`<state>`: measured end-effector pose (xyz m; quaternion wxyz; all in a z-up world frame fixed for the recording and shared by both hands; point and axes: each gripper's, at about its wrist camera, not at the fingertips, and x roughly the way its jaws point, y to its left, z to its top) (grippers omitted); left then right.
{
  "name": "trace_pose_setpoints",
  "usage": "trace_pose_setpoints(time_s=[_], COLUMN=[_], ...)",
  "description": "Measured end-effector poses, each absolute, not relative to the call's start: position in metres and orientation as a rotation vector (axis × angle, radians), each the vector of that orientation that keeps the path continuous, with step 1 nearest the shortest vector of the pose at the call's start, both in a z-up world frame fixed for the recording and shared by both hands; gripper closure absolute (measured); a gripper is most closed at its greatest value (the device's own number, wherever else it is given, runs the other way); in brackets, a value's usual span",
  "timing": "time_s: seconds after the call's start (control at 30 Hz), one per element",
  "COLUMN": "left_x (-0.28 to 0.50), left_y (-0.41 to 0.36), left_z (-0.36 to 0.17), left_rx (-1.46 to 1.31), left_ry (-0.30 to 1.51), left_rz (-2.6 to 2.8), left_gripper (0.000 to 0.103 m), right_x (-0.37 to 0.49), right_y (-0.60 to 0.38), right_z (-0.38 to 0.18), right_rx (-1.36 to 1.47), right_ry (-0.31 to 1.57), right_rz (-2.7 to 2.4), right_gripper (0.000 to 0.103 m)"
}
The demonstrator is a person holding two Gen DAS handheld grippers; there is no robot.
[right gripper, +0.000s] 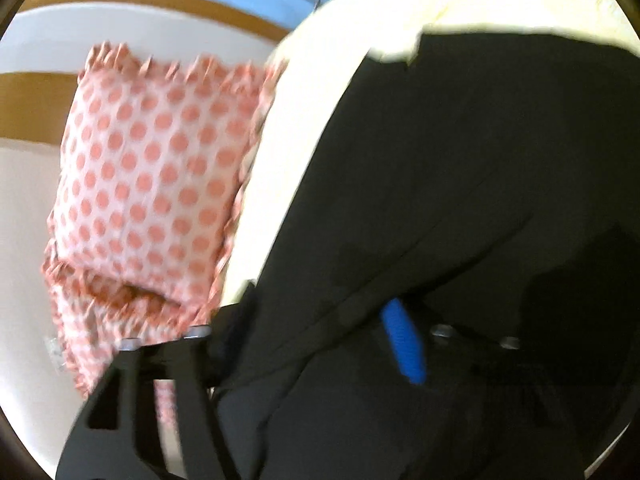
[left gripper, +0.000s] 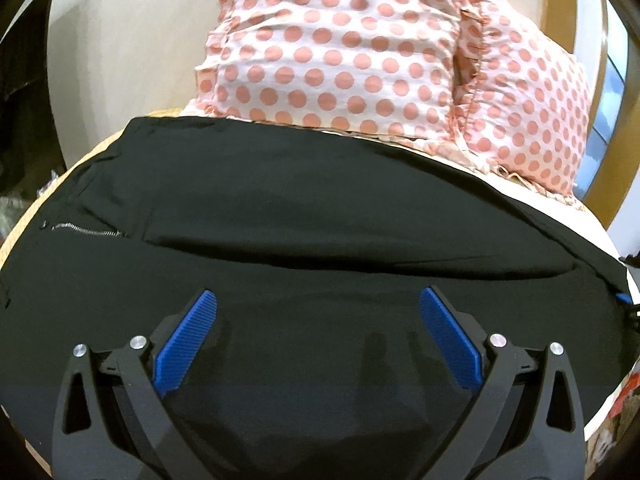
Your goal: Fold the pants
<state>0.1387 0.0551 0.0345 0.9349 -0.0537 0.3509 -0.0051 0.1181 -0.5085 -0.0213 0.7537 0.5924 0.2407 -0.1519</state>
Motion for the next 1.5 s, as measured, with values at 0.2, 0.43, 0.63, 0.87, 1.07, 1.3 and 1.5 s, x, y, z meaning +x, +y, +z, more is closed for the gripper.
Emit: trace_pose_setpoints(time_s=[0.2,0.43,0.63,0.87,1.07,1.3,1.5], left_x=[0.144,0.144,0.139,0.131,0.172,0.28,0.376], left_y=[0.062,0.087,0.112,0.11,0.125,0.142,0.164], left_z=[0.032,0.03,0.026,0.063,0.099,0.098,0.052], left_rx=[-0.17,-0.36,-0.564,-0.396,-0.333,-0.358,-0.447], left_ry=[0.745,0.724,0.651,0.614,0.675,0.772,0.994], left_rz=[-0.029,-0.015,-0.046,-0.038,0.011,0.098,0.206], left_gripper=[0.002,0.002,0.002,0.002,0.002,0.002,0.008], right_x=[0.111,0.079,0.037,-0.005,0.01,0.013,0.013], right_y=[-0.523,-0.538,-0.543,-0.544,-0.547,-0.546,-0.547], right_z=[-0.024,-0.021,-0.007,-0.015,-0.031,-0.027,-0.026], right_rx=[1.252,1.2,1.181,1.175,1.21,1.158,1.131], right_ry=[0.47,0.33,0.195,0.177,0.24,0.291,0.322], right_rz=[-0.291,-0.211,-0.108,-0.073,-0.098,-0.115,-0.111], right_gripper=[0.075,0.098,0.099,0.099,0.099,0.099,0.099])
